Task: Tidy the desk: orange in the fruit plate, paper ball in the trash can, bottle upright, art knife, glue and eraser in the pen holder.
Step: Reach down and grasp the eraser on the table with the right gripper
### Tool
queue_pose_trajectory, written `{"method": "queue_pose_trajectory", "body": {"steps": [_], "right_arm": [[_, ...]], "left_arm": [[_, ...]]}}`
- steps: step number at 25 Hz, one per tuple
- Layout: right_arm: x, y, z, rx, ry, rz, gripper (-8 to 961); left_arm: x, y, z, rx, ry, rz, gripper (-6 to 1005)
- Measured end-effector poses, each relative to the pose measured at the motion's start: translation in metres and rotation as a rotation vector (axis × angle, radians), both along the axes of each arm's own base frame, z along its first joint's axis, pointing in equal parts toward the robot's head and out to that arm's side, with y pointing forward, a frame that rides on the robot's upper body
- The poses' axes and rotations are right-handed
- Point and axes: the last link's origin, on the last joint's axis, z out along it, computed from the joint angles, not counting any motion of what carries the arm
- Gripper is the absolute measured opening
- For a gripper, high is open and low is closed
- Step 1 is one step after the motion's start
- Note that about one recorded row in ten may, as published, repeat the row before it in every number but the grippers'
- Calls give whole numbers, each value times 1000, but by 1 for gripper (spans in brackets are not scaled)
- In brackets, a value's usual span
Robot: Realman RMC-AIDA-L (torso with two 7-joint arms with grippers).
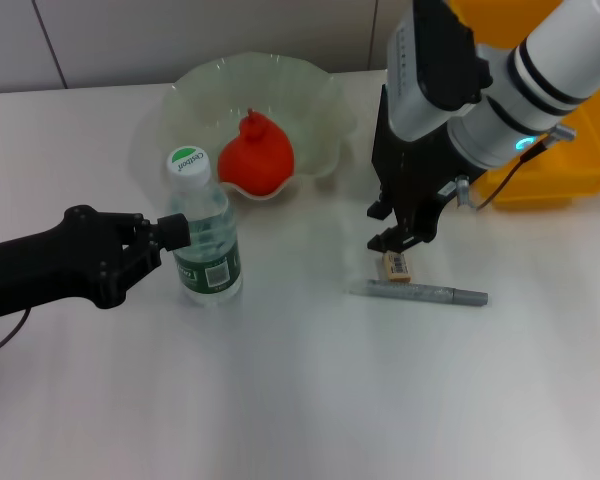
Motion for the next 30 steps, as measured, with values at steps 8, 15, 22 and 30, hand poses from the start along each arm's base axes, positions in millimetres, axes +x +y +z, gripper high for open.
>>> {"method": "queue_pose_trajectory", "body": {"steps": [8,15,22,30], "right_arm": [[-3,-7,4,-15,13,-66,409],[1,-12,4,-19,17,-107,408],[6,-16,4,-26,22,-142,407],[12,-19,4,-22,23,-169,407]], "left_arm": [[-4,-2,-1,2,4,5,-1],[-5,-2,-2,2,5,6,-1],[-5,-3,-2,1,4,6,-1],[-6,-4,-2,-4,5,7,-1]]}}
